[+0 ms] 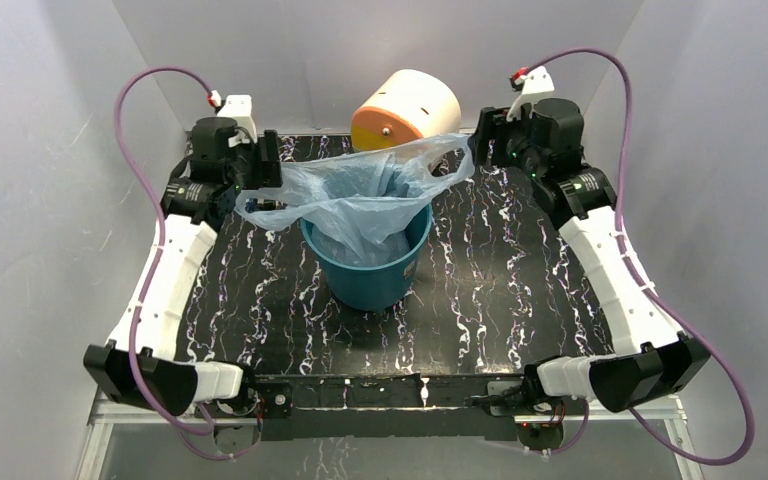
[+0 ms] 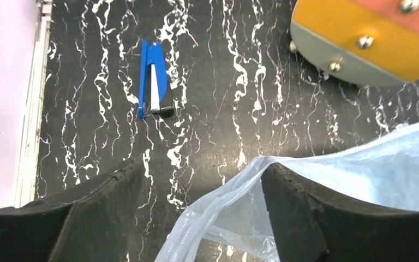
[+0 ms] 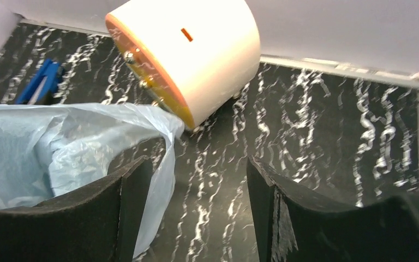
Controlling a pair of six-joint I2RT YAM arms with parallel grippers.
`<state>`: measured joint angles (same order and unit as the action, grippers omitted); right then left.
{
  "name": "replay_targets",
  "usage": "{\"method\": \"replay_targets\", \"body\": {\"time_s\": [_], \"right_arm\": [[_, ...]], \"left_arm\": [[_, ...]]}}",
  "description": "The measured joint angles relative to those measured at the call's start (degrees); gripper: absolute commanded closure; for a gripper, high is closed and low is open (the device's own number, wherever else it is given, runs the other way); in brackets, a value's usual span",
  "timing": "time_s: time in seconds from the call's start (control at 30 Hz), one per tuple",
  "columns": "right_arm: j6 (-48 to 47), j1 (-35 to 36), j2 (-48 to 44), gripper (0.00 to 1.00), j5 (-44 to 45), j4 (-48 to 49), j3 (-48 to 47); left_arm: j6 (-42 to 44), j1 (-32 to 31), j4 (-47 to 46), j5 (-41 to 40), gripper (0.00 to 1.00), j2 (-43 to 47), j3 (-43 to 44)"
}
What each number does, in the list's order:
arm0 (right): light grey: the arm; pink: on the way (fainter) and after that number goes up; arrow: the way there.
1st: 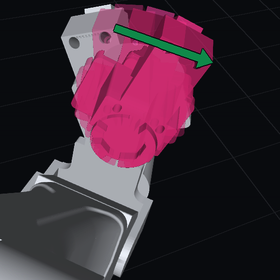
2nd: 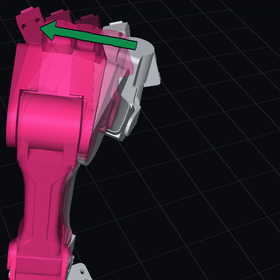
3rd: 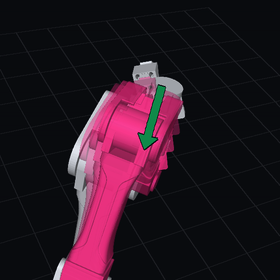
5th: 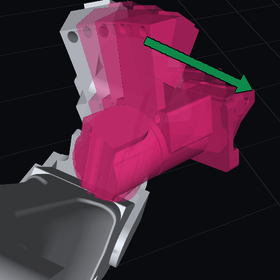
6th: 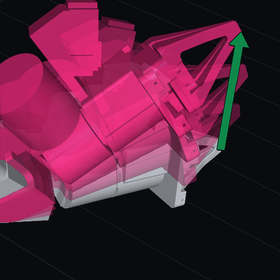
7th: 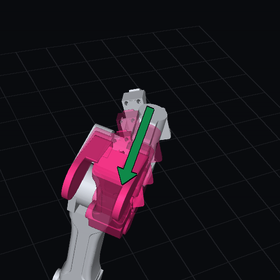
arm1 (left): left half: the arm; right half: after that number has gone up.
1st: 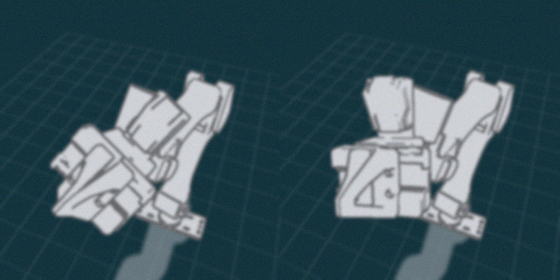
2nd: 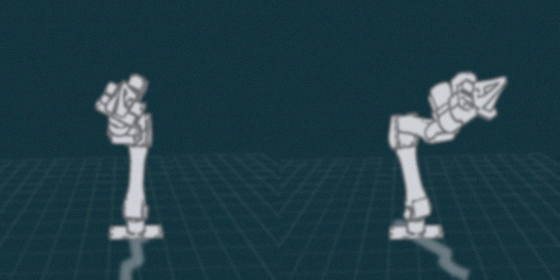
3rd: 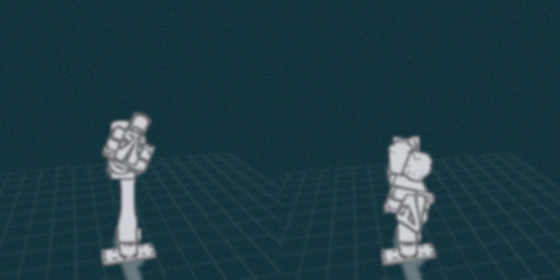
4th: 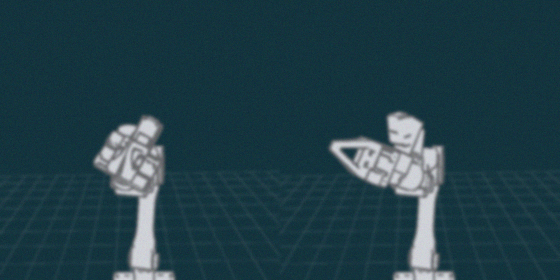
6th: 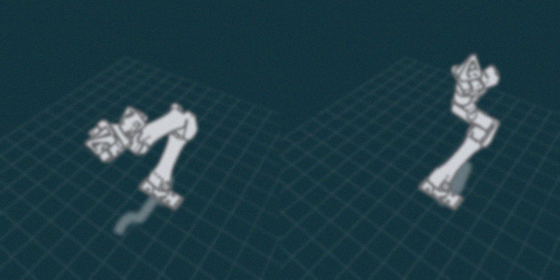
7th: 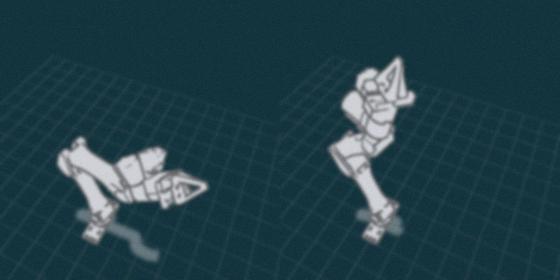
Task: Put the trash bags into the trash bin
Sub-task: Place the trash bag in the trash bin.
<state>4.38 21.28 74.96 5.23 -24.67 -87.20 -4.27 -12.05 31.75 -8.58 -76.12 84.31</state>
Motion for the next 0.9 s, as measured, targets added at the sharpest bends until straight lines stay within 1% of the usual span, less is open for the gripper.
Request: {"method": "replay_targets", "body": {"time_s": [0.1, 0.3, 0.37, 0.43, 0.63, 0.67, 0.77, 0.87, 0.9], "right_arm": [[5.2, -3.7, -1.2, 0.27, -5.7, -0.3, 2.0], [15.9, -13.2, 0.5, 0.24, -20.7, -0.8, 2.8], [18.2, -14.9, 1.4, 0.24, -24.3, -0.7, 2.9], [19.4, -14.9, 2.1, 0.25, -27.6, -0.4, 2.8], [19.1, -14.5, 4.7, 0.27, -36.2, -0.8, 1.6], [18.6, -14.5, 5.4, 0.27, -37.4, -1.1, 1.1], [15.8, -14.5, 7.1, 0.21, -42.1, -2.7, -0.2], [11.8, -14.4, 9.0, 0.22, -45.5, -5.5, -3.5], [10.5, -14.2, 9.9, 0.19, -45.8, -6.4, -5.2]], "left_arm": [[-1.5, 0.4, -1.6, 0.2, 0.13, 3.6, -1.5], [-2.7, 0.7, -2.6, -0.3, 0.11, 7.8, -3.4], [-2.8, 0.9, -2.6, -0.1, 0.10, 8.1, -3.6], [-2.6, 1.1, -2.5, 0.7, 0.11, 8.0, -3.8], [-1.1, 1.2, -1.2, 6.0, 0.11, 5.8, -3.8], [-0.8, 1.2, -0.9, 7.2, 0.11, 5.4, -3.8], [-0.2, 1.3, 0.5, 11.5, 0.10, 4.2, -2.7], [-0.2, 1.3, 3.4, 13.6, 0.10, 2.3, 1.4], [-0.2, 1.3, 4.5, 13.7, 0.10, 1.7, 3.4]]}}
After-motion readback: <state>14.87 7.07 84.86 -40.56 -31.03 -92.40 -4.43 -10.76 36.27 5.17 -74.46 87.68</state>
